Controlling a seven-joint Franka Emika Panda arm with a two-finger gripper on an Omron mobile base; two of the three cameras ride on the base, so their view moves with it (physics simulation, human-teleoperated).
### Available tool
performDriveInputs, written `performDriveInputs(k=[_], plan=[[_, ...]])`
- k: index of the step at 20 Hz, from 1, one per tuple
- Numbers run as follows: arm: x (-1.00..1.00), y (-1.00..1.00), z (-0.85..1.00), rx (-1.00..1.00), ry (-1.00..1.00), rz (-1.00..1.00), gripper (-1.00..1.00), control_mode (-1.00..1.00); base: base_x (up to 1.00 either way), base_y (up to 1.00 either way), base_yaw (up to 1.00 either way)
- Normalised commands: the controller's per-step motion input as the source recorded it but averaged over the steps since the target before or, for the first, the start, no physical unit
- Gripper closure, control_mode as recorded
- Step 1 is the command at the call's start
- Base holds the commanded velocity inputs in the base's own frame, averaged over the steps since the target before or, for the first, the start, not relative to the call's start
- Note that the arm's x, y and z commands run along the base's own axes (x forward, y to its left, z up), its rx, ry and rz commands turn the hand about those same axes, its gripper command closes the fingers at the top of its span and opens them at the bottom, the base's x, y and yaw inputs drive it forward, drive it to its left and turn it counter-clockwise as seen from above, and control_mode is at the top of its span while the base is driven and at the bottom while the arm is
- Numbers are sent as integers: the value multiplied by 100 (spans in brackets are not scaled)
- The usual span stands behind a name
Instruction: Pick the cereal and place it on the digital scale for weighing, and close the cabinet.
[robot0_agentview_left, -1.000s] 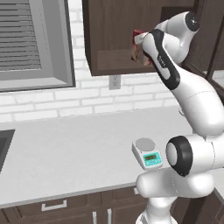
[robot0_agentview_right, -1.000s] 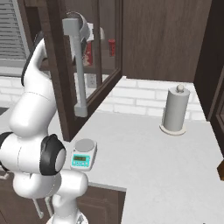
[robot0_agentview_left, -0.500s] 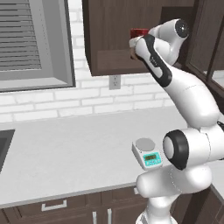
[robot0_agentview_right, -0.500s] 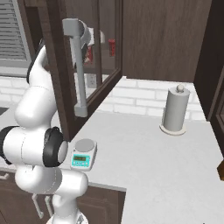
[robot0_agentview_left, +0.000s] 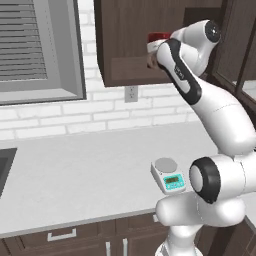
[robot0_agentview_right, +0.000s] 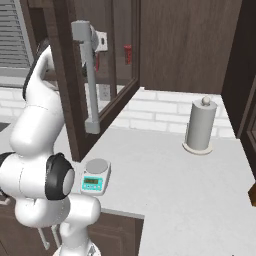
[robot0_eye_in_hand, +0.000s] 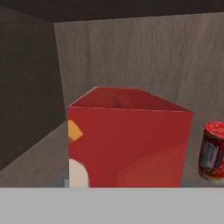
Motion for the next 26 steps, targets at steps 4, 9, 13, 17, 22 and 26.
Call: performDriveInputs(k=[4,9,13,17,22,26], plan=[[-62,48,-6,8,0,0,100,-100,0,0,0],[-100,48,-25,6,-4,-1,100,-100,0,0,0],[-100,2,-51,1,0,0,100,-100,0,0,0],[-100,-26,-34,-2,0,-2,100,-100,0,0,0],[-84,-15,-79,-3,4,1,100,-100,0,0,0],[-11,3,-91,-12,5,0,100,-100,0,0,0]])
